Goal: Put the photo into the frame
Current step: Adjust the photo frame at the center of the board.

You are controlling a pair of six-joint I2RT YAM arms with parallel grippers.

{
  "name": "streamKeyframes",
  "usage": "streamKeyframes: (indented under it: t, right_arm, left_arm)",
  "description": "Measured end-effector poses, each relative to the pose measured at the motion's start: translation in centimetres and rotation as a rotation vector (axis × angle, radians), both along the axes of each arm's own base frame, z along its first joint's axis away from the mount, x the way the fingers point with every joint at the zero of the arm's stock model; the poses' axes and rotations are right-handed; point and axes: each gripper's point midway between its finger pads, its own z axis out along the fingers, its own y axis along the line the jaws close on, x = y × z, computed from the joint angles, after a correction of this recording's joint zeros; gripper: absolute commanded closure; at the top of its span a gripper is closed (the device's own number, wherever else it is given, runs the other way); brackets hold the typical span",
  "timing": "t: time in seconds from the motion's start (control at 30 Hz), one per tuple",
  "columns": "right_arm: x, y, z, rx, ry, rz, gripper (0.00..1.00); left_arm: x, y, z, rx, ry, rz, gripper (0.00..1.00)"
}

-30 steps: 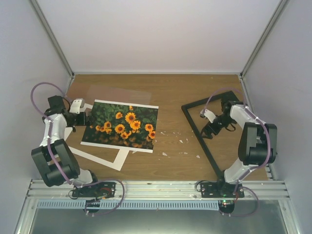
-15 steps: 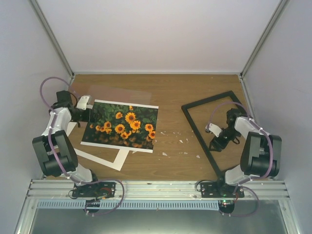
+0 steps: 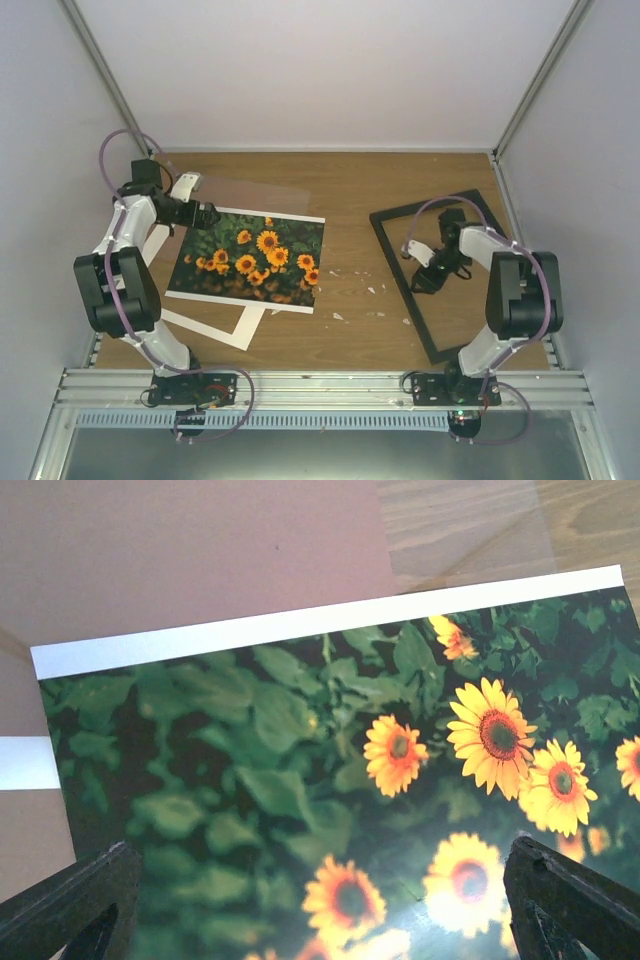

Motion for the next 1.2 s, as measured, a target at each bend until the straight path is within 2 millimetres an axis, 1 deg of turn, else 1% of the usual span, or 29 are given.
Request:
streamKeyframes:
  t: [0.17,0.27,0.33,0.43,0.57,0.73,0.77,0.87,0.97,1.0,1.07,1.13,1.2]
  right_arm:
    - [3.0,4.6,0.1,0.051,-0.044,0.090,0.44]
    - [4.6,6.9,0.2,0.085,-0.058,0.113,0.44]
    - [5.8,8.3,0.3,0.107,-0.063,0.123,0.44]
    - [7.6,10.0,0.5,0.133,-0.059,0.121,0.44]
    - [9.7,11.9,0.6,0.165,-0.060,0.123,0.43]
    - [10.7,14.1,0.6,0.177,-0.069,0.158,0.41]
    - [11.2,14.8,0.7,0.189,-0.084,0.169,0.40]
    - [11.4,16.1,0.7,0.202,-0.094,0.197,0.40]
    - [11.5,16.4,0.9,0.203,-0.090,0.204,0.40]
    - [11.5,16.4,1.0,0.205,-0.086,0.201,0.39]
    - [11.5,16.4,1.2,0.211,-0.080,0.188,0.39]
    - [11.6,16.4,1.7,0.227,-0.074,0.161,0.38]
    - [11.9,16.2,3.1,0.261,-0.087,0.132,0.35]
  left_arm:
    - [0.0,-0.4,-0.1,0.008,0.010,-0.008,0.01]
    - [-0.2,-0.5,-0.4,0.009,0.018,-0.007,0.01]
    - [-0.9,-0.6,-1.0,0.010,0.033,-0.004,0.01]
    - [-2.5,-0.8,-1.9,0.012,0.063,0.005,0.01]
    - [-3.6,-0.9,-2.0,0.022,0.071,0.014,0.01]
    - [-4.2,-0.9,-1.5,0.027,0.058,0.027,0.01]
    - [-4.2,-0.9,-1.4,0.027,0.056,0.028,0.01]
    - [-4.5,-1.0,-1.4,0.026,0.056,0.030,0.01]
    - [-4.6,-1.4,-1.3,0.027,0.051,0.016,0.01]
    - [-4.6,-2.0,-1.1,0.031,0.044,0.000,0.01]
    - [-4.7,-3.9,-0.7,0.054,0.019,-0.054,0.01]
    - [-4.6,-7.2,0.0,0.084,-0.018,-0.139,0.01]
    - [-4.3,-11.1,0.3,0.111,-0.056,-0.217,0.01]
